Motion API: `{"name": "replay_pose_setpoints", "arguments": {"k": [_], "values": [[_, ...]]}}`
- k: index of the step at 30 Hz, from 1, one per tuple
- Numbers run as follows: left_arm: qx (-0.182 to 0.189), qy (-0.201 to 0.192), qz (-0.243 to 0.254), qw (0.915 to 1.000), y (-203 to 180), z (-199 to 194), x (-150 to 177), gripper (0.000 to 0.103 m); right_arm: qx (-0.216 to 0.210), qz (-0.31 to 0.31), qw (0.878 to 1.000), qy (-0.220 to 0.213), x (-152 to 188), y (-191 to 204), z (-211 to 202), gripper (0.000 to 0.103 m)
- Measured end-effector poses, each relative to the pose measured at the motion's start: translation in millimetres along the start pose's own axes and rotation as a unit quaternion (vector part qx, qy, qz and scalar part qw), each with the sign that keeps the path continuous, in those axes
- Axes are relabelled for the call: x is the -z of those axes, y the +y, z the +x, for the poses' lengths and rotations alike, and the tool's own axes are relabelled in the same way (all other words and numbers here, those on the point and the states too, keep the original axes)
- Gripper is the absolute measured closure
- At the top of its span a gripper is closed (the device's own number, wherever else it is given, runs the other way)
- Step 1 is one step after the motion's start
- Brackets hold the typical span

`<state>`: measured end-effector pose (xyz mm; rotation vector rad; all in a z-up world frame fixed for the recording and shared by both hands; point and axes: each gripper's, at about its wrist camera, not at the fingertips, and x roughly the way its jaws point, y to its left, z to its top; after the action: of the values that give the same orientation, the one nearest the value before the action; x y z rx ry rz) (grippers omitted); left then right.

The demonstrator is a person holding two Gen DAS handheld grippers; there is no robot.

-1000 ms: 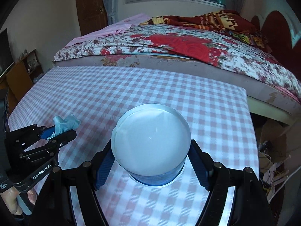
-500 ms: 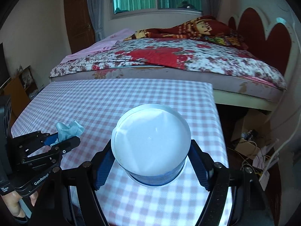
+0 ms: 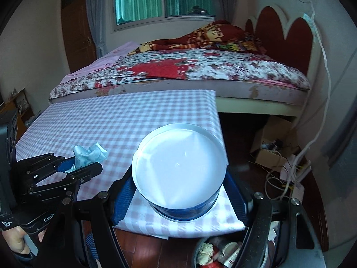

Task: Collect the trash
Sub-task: 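Carry the light-blue cloth and blue cup off the bed over the black bin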

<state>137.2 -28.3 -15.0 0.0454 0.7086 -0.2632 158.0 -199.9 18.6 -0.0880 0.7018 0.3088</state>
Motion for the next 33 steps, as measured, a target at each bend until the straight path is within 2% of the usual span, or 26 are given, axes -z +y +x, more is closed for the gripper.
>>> {"name": "replay_pose_setpoints", "arguments": {"k": [15,24,33], "values": [[0.071,0.026,0.052,0.9958,-84,14,24,0.077,0.056,0.067,0.996,0.02,72,-82,-45,0.027],[0.12,0.061,0.075,0.9881,-128,34,52,0.077,0.084,0.107,0.99,0.045,118,-119,-54,0.026],[0.148,0.095,0.082,0.981,-159,50,74,0.077,0.097,0.127,0.984,0.073,163,-143,-52,0.026]]}}
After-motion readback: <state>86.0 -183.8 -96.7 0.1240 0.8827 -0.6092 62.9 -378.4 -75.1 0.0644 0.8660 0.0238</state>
